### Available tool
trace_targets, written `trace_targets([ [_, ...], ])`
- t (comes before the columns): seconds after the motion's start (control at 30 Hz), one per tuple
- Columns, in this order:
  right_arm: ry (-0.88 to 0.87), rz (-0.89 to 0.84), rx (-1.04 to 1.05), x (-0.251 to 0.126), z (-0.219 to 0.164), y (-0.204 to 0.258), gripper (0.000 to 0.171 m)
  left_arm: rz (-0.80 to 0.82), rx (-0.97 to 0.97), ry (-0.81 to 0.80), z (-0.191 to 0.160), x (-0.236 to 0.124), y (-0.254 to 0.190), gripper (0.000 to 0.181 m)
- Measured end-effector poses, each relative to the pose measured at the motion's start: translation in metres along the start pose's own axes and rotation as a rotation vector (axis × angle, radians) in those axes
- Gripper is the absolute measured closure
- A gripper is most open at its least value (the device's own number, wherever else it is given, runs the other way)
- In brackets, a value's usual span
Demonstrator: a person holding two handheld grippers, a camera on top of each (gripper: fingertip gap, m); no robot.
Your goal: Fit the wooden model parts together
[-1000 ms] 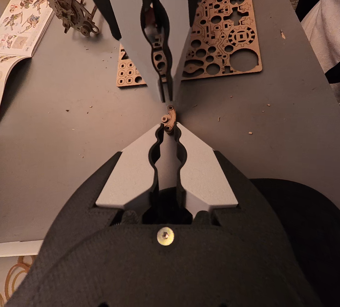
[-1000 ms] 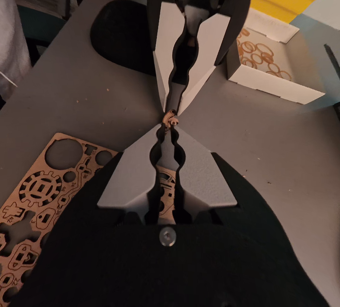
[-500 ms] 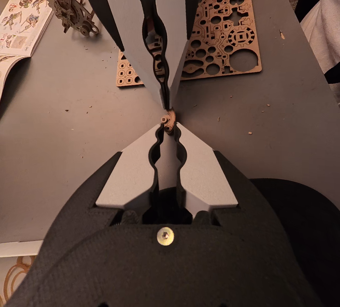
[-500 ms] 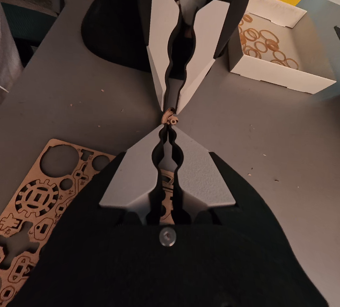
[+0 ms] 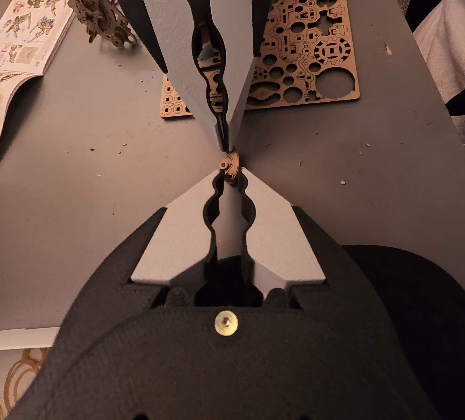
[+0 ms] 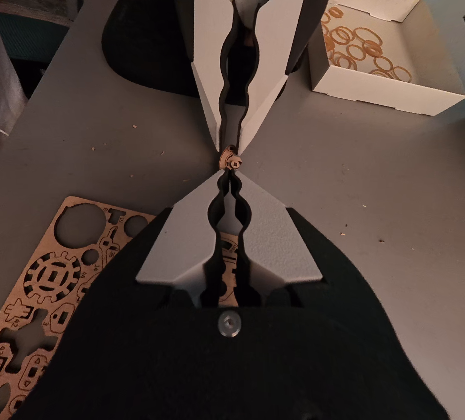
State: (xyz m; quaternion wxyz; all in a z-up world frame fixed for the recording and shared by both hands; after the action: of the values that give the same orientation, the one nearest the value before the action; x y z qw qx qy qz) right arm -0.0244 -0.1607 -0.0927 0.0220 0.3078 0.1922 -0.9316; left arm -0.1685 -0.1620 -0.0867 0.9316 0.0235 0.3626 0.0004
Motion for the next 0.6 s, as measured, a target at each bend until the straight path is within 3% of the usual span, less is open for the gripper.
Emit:
trace_targets([
  [0.6, -0.013, -0.053, -0.189, -0.0011, 0.0000, 0.0060, 0.165, -0.005, -0.021, 0.003, -0.0002, 0.0002, 0.0015, 0.173],
])
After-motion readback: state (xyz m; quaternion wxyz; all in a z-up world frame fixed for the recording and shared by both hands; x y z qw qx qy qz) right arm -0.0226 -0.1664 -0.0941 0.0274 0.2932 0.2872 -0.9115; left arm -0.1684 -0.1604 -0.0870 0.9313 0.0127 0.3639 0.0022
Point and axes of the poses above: each gripper's, where its closed fingertips meet, x out along the fingers, z out of its top, y = z × x across the jaws, the point moved 9 cm from there along -x, back along the fingers, and after that the axes turned 12 degrees about -x, right-handed, at the moved point
